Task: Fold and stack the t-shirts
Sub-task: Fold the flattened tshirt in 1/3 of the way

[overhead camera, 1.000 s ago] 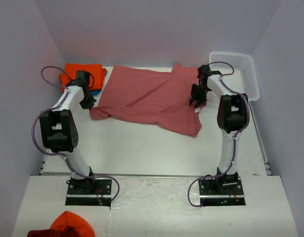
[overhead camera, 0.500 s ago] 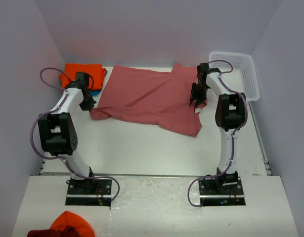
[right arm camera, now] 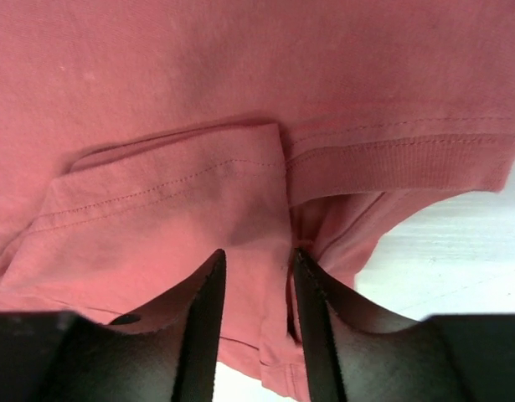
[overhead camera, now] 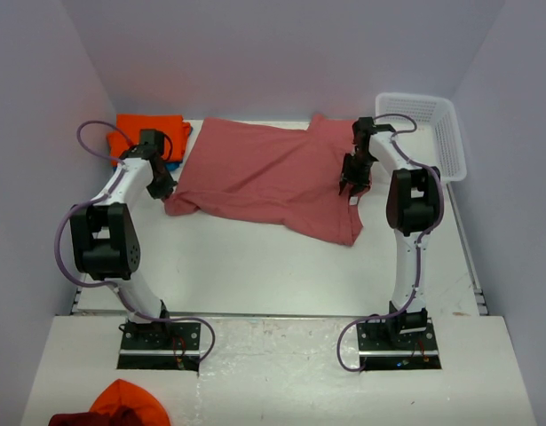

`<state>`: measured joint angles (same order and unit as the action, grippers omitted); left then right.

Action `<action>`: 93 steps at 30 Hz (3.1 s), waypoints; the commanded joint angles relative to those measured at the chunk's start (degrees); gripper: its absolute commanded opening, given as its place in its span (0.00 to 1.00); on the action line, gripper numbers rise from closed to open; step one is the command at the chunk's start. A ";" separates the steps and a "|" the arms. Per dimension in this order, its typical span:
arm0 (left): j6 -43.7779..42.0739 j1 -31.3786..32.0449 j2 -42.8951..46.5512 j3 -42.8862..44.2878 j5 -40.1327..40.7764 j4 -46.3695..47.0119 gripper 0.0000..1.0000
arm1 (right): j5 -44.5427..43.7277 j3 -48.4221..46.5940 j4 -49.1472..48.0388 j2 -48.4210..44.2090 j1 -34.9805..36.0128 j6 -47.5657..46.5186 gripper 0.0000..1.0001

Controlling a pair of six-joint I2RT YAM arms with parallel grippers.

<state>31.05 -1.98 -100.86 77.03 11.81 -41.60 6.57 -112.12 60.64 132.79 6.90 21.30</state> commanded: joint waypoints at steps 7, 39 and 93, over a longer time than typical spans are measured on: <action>1.03 1.36 3.56 1.54 -1.53 0.74 0.00 | 4.15 -0.29 2.28 -0.96 0.57 1.46 0.21; 2.79 4.44 4.00 0.48 -0.65 1.44 0.00 | 0.38 27.99 -12.92 -24.42 6.11 3.57 0.00; 1.56 4.53 2.25 0.57 -2.50 3.46 0.00 | -1.91 39.87 -20.30 -31.19 5.41 15.97 0.44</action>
<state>32.36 2.42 -99.00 77.01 10.41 -39.94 3.01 -70.37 40.95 100.38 12.47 37.04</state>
